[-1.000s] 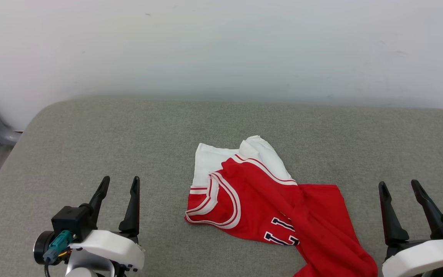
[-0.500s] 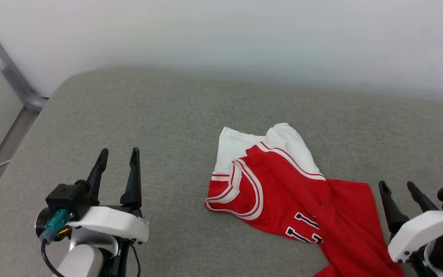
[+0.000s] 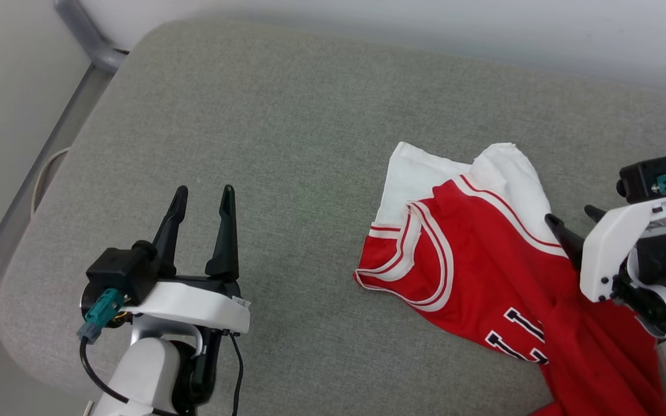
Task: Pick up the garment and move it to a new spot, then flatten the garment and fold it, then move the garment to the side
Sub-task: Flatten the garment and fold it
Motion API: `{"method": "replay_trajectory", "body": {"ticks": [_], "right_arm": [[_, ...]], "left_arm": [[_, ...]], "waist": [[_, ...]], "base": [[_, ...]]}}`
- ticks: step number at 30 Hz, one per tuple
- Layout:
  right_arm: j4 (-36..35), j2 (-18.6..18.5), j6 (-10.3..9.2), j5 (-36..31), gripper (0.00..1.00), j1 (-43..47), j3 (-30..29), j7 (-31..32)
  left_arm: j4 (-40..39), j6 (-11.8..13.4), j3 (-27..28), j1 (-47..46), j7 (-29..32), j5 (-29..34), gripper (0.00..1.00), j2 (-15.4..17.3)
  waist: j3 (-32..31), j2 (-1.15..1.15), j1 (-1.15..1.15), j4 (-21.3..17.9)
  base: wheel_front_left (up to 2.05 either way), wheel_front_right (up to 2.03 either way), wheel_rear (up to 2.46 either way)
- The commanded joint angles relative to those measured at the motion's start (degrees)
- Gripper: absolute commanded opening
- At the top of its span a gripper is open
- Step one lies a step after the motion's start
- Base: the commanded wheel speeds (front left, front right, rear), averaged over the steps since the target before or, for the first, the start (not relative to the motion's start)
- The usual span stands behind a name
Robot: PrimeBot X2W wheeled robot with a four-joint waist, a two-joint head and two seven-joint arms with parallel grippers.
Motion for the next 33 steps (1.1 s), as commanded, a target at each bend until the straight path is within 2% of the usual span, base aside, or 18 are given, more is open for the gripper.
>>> {"method": "replay_trajectory", "body": {"ticks": [1,6,10,11,12,14,21,25,29,33], "right_arm": [[1.48,-1.23,-0.04,0.91,1.0,-2.76,2.38,-0.3],[9.55,-2.92,-0.04,3.08,1.0,-5.58,7.84,3.74],[14.94,-2.65,-0.07,4.1,1.0,-4.7,9.43,7.18],[16.24,-2.57,-0.07,4.4,0.97,-4.46,9.89,8.16],[17.25,-2.36,-0.07,4.87,0.47,-4.49,10.17,8.83],[17.53,-1.78,-0.07,5.77,0.0,-5.05,11.19,8.51],[13.44,-3.21,-0.07,6.1,0.0,-11.17,12.56,-0.7],[12.03,-3.73,-0.06,5.23,0.0,-11.27,11.87,-4.3],[10.43,-4.87,-0.06,3.34,0.0,-7.3,8.32,-6.78],[8.52,-5.41,-0.07,0.49,0.0,-0.53,0.91,-8.08]], "left_arm": [[0.43,-0.93,0.81,-0.94,-0.14,0.91,1.0,-1.08],[1.89,-3.15,2.66,-1.5,-0.14,2.73,1.0,-3.72],[2.69,-4.36,3.83,-1.58,-0.14,3.75,1.0,-4.91],[2.87,-4.61,4.12,-1.52,-0.14,4.0,1.0,-5.22],[3.13,-4.9,4.35,-1.38,-0.14,4.31,1.0,-5.39],[3.5,-5.25,5.22,-1.08,-0.14,4.79,1.0,-5.77],[5.17,-6.24,7.38,0.17,-0.15,6.98,1.0,-6.18],[5.99,-6.52,7.81,1.14,-0.15,7.82,1.0,-5.84],[6.74,-6.76,7.93,2.07,-0.15,8.11,1.0,-5.42],[7.48,-6.69,7.84,2.97,-0.07,8.07,1.0,-5.05]], "waist": [[2.42,0.0,-0.01,2.1],[3.56,0.0,-0.01,3.05],[3.86,0.0,-0.01,3.26],[3.88,0.0,-0.01,3.23],[3.9,0.0,-0.01,3.14],[3.69,0.0,-0.01,2.64],[0.63,0.0,-0.01,-0.78],[-1.88,0.0,-0.01,-3.37],[-4.21,0.0,-0.01,-6.03],[-6.11,0.0,-0.01,-8.36]], "base": [[0.0,0.0,0.0],[0.0,0.0,0.0],[0.0,0.0,0.0],[0.0,0.0,0.0],[0.0,0.0,0.0],[0.0,0.0,0.0],[0.0,0.0,0.0],[0.0,0.0,0.0],[0.0,0.0,0.0],[0.0,0.0,0.0]]}}
